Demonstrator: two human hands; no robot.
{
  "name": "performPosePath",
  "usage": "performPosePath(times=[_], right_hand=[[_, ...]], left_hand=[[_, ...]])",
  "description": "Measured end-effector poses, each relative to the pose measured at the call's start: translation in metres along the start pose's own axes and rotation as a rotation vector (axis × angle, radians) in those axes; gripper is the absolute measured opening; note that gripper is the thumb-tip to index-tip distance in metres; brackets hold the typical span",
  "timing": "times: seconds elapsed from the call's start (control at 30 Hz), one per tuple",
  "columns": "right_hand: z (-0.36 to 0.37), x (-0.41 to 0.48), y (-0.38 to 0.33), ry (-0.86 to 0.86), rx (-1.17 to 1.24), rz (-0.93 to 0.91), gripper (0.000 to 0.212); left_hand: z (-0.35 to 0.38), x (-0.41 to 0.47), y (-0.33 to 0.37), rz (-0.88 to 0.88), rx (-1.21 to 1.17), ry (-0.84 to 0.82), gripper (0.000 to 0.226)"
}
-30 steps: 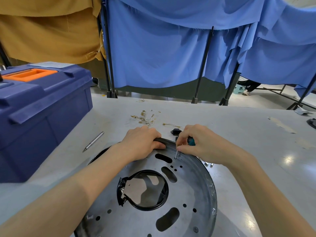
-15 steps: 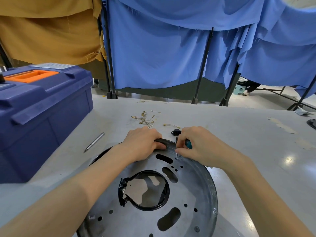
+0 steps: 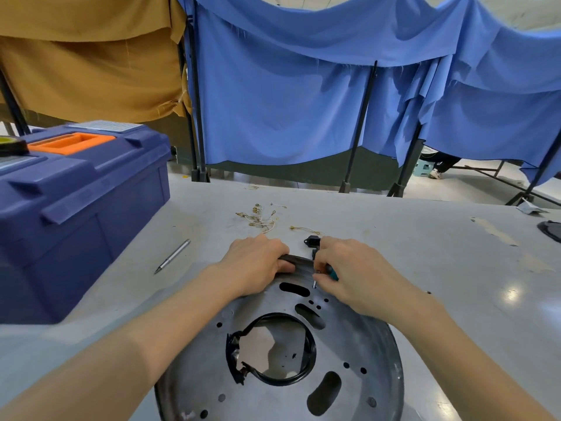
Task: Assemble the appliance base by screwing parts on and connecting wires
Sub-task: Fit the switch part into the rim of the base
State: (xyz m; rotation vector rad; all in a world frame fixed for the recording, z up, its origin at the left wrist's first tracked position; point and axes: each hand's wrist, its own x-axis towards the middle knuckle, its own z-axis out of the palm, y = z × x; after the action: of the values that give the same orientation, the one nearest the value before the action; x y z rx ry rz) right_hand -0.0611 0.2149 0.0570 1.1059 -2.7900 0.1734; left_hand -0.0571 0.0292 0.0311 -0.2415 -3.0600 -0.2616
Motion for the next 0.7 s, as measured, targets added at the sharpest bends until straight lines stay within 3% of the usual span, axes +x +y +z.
performPosePath(times=[0.7], right_hand=[[-0.006, -0.024, -0.005, 0.061, -0.043, 0.131, 0.024]], left_hand=[[-0.009, -0.007, 0.015, 0.072, 0.076, 0.1, 0.033]])
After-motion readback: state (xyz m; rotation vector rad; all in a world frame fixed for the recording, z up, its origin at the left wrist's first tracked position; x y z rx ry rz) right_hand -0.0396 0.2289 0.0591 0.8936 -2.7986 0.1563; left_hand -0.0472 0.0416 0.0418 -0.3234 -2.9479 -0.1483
